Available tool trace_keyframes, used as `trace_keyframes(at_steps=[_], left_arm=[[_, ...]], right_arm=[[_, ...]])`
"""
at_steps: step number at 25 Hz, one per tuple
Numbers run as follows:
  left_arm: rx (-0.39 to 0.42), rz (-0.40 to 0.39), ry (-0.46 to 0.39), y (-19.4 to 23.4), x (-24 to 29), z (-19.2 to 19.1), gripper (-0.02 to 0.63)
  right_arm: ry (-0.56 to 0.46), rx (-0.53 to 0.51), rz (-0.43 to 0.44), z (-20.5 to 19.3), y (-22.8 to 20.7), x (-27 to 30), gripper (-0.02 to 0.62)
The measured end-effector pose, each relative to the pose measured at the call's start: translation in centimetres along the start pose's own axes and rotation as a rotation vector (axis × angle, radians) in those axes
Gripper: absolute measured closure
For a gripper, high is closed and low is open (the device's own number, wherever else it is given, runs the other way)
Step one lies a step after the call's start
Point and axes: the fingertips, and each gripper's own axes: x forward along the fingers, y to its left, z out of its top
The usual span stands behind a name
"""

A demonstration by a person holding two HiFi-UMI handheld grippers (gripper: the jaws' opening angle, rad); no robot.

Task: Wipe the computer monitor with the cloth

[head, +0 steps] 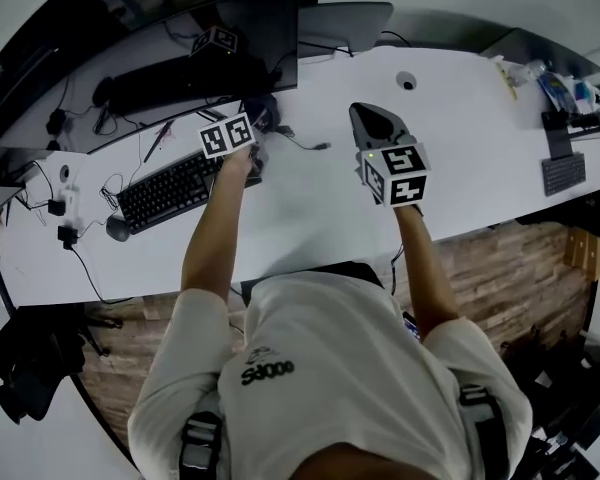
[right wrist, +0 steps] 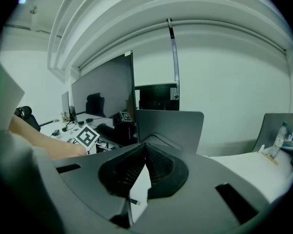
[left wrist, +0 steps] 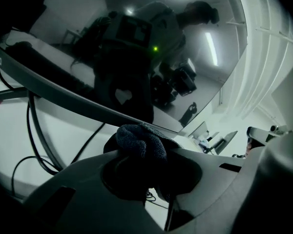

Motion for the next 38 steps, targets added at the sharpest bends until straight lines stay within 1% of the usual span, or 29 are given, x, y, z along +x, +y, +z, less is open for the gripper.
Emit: trace_keyframes(at_steps=[5, 9, 12, 15, 18, 21, 24, 25, 26, 28, 33, 38], left_arm=[[0.051, -0.033, 0.032, -2.9, 3.2, -0.9, 0.523], [0.074, -0.066, 0.053, -5.3, 5.3, -1.6, 0.523], [0.083, -0.081, 0.035, -6.6, 6.3, -1.8, 0.523], [0.068, -0.103, 0.007, -7.6, 6.7, -1.8, 0.523], [-0.005, -0.122, -0.021, -8.3, 6.6, -1.5, 0.523], [-0.089, -0.156, -0.087, -9.3, 6.2, -0.8, 0.523], [-0.185, -0.236, -0.202, -11.0, 5.5, 1.6, 0.523], [-0.202, -0.257, -0.235, -11.6, 5.1, 2.4, 0.523], [-0.202, -0.272, -0.261, -12.3, 4.7, 3.2, 0.523], [-0.173, -0.289, -0.300, -13.6, 3.6, 4.7, 0.523], [-0.102, -0.333, -0.370, -17.2, 0.7, 7.8, 0.523], [-0.068, -0.402, -0.445, -21.0, -2.4, 11.3, 0.523]], right_arm=[[-0.069, -0.016, -0.015, 1.1, -1.6, -1.8, 0.598], [-0.078, -0.027, -0.024, 1.1, -2.4, -3.4, 0.598], [-0.084, -0.048, -0.056, 0.9, -3.3, -4.6, 0.598], [-0.074, -0.037, -0.089, 0.4, -4.2, -5.7, 0.598], [-0.056, -0.032, -0.111, -0.2, -4.7, -6.6, 0.598], [-0.076, -0.020, -0.126, -0.2, -4.8, -7.6, 0.598], [-0.107, 0.006, -0.140, -0.1, -4.9, -8.4, 0.598], [-0.111, 0.009, -0.145, -0.1, -4.8, -8.7, 0.598], [-0.111, 0.009, -0.148, -0.1, -4.6, -8.9, 0.598], [-0.110, 0.002, -0.151, 0.0, -4.2, -9.2, 0.598], [-0.126, 0.004, -0.169, 0.5, -3.8, -10.6, 0.598], [-0.147, 0.009, -0.183, 1.1, -2.8, -11.7, 0.598]])
